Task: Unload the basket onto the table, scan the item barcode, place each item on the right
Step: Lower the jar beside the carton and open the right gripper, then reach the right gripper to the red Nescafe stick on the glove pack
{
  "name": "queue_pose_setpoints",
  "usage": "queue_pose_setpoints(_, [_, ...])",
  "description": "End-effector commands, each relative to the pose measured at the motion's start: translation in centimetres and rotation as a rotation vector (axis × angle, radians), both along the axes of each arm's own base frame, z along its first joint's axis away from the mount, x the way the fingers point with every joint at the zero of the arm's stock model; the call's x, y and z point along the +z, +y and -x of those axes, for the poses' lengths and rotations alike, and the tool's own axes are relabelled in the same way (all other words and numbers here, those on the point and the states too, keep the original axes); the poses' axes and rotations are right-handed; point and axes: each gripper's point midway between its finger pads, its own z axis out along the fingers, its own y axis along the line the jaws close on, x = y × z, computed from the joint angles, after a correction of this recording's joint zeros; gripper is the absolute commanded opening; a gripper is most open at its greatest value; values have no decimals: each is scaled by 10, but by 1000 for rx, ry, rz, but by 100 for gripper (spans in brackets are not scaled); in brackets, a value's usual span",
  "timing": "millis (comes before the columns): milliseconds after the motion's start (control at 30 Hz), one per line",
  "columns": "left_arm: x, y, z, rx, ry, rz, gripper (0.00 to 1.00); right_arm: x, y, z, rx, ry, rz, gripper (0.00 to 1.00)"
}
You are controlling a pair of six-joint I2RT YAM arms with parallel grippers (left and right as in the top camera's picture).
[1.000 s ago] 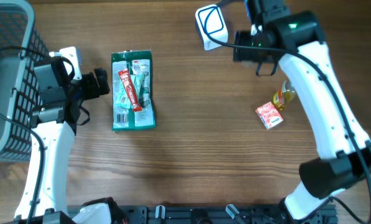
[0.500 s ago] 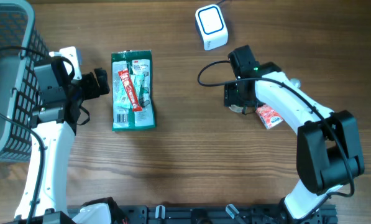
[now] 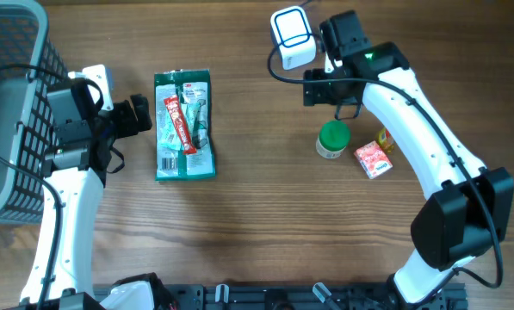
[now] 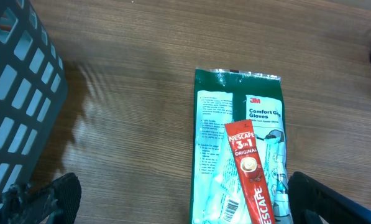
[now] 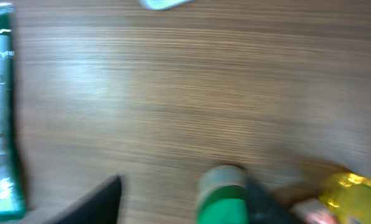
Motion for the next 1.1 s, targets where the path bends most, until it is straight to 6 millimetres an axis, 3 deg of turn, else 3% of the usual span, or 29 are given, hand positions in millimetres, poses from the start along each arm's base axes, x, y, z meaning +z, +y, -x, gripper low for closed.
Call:
queue_pose_setpoints(0, [3,1,-2,-4,-7,-4,100,-1,45,19,85,64,-155,4])
queue_pose_setpoints(200, [3,1,-2,-4,-7,-4,100,-50,68,45,47,107,-121,4])
queue_pose_setpoints(267, [3,1,-2,-4,-7,-4,100,-72,63,53,30,105,-62,4])
queue_pose_setpoints(400, [3,1,-2,-4,-7,-4,100,-93,27,57,-27,80,117,7])
queue_pose_setpoints(767, [3,1,-2,-4,-7,-4,100,-86,-36,64,-100,58,445,8])
queue_pose_setpoints(1067, [3,1,-2,-4,-7,-4,100,-85,-63,68,-141,102,504,11])
